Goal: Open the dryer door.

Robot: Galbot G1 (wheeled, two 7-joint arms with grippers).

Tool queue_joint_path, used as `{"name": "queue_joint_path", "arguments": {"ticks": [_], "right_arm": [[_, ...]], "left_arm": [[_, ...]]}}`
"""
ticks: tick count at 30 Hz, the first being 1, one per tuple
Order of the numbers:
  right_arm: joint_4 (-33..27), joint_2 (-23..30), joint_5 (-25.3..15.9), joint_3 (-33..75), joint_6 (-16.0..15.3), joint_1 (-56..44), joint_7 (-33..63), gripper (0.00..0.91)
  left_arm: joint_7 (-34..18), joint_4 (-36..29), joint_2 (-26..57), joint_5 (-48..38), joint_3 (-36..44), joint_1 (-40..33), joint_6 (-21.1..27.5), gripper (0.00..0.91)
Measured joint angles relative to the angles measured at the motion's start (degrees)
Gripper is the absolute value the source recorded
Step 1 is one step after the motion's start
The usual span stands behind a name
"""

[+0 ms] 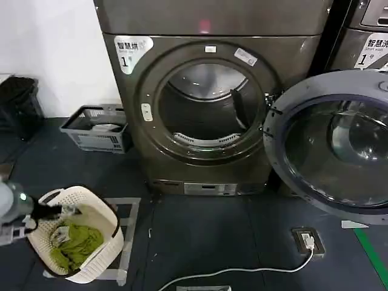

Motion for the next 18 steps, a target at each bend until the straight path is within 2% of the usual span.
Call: {"name": "queue_joint_path", "arguments": {"ticks": [2, 18], "right_arm": [[-0.2, 0.1, -1.3, 0.3, 0.4, 0.0, 0.2, 0.907], [-0.1, 0.5, -0.9, -0.1, 1.1, -0.1, 0.2, 0.907]], "left_arm": [[0.0, 0.1, -0.6, -0.3, -0.3, 1.3, 0.0, 0.907], [0.4, 2.1, -0.8, -0.8, -0.7, 2.8, 0.0, 0.907]]}}
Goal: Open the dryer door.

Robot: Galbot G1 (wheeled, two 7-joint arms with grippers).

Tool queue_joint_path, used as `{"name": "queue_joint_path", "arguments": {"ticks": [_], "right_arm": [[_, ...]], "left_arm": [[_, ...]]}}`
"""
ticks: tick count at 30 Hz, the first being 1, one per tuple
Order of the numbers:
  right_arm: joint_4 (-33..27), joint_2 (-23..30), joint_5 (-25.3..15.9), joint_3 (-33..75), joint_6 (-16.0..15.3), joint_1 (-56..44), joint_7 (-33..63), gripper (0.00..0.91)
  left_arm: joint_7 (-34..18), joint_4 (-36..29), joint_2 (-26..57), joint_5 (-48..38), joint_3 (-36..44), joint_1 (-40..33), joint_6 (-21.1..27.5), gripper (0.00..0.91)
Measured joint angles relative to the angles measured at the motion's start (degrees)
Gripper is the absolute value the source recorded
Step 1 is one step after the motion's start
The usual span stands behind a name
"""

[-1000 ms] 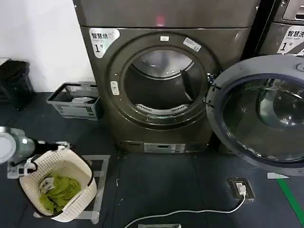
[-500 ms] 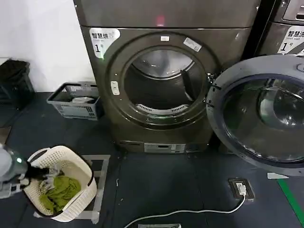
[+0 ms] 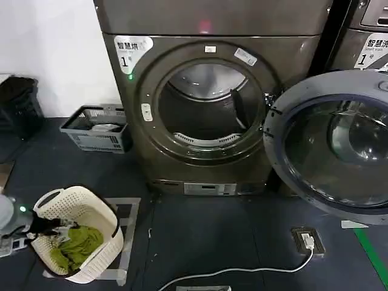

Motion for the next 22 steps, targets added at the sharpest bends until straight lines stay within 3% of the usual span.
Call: {"name": "queue_joint_path", "arguments": {"ticks": [22], "right_arm": [[-0.2, 0.1, -0.5, 0.2, 0.6, 0.0, 0.3, 0.907]], "left_arm": [[0.0, 1.3, -0.3, 0.4, -0.3, -1.0, 0.0, 0.907]]}}
